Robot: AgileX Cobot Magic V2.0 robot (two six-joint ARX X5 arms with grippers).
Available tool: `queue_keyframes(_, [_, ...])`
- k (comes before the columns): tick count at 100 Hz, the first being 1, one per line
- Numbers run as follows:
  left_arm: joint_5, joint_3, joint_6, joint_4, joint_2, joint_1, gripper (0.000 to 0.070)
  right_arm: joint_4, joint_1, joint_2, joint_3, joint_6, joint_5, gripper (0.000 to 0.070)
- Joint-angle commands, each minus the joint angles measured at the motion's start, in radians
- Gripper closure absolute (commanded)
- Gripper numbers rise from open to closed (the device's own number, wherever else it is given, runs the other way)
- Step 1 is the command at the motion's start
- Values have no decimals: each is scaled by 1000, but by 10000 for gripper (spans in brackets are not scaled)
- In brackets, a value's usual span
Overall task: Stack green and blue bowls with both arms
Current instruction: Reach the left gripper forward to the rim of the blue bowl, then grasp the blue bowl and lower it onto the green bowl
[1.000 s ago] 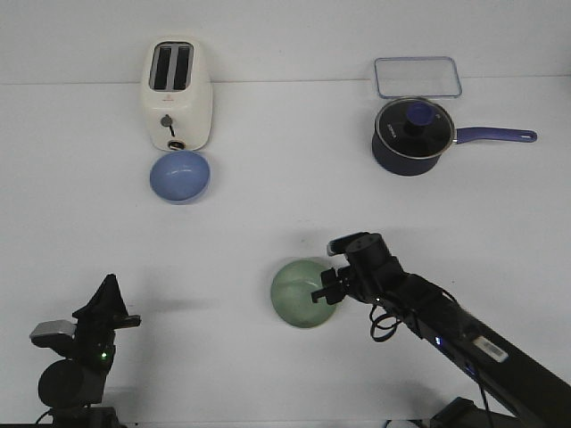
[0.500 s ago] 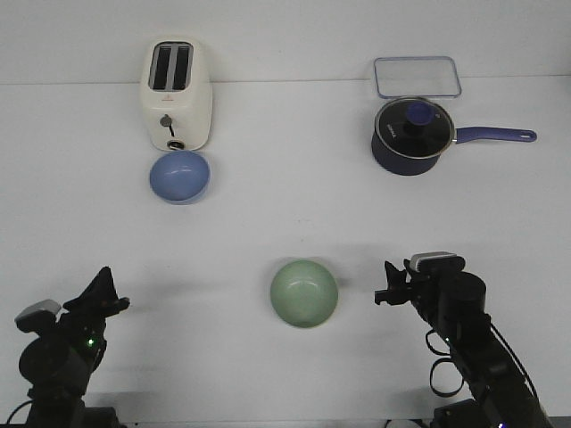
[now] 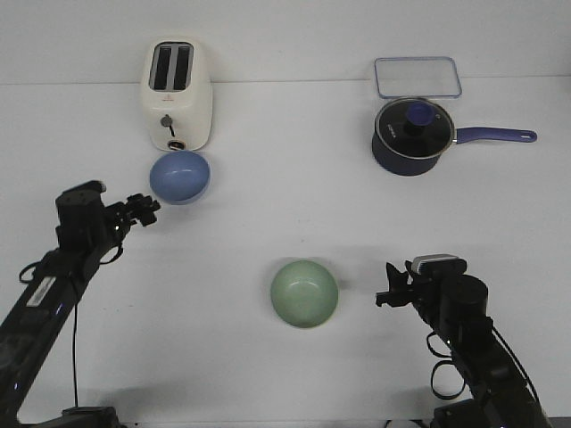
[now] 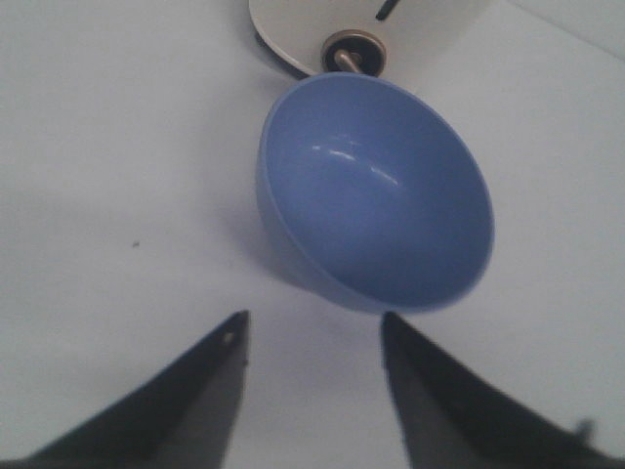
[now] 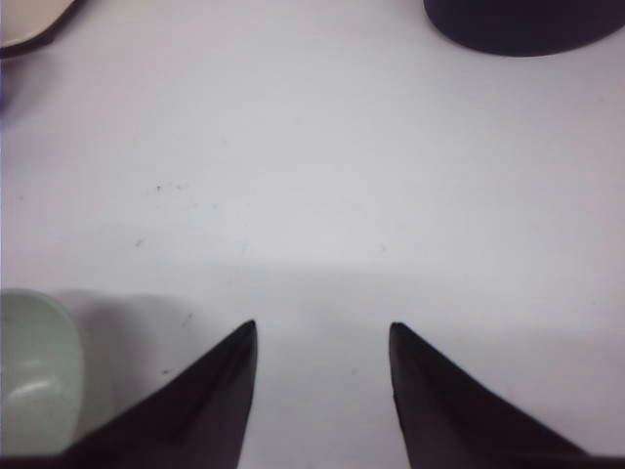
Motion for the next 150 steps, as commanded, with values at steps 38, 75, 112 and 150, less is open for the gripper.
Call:
queue_keyframes(38, [11,407,21,-18,537,0,203,-26,3,5,2,-26,0,424])
queue_keyframes(75, [71,431,30,-32,539,-2,686,-36,3,5,2,-26,0,424])
queue_keyframes(112, [270,409,145,-269,256,-119,686,-34,3,5,3,-26,0,424])
queue_keyframes(150, [335,123,79,-117,104,-522,686,-37,3,5,2,-26,0,423])
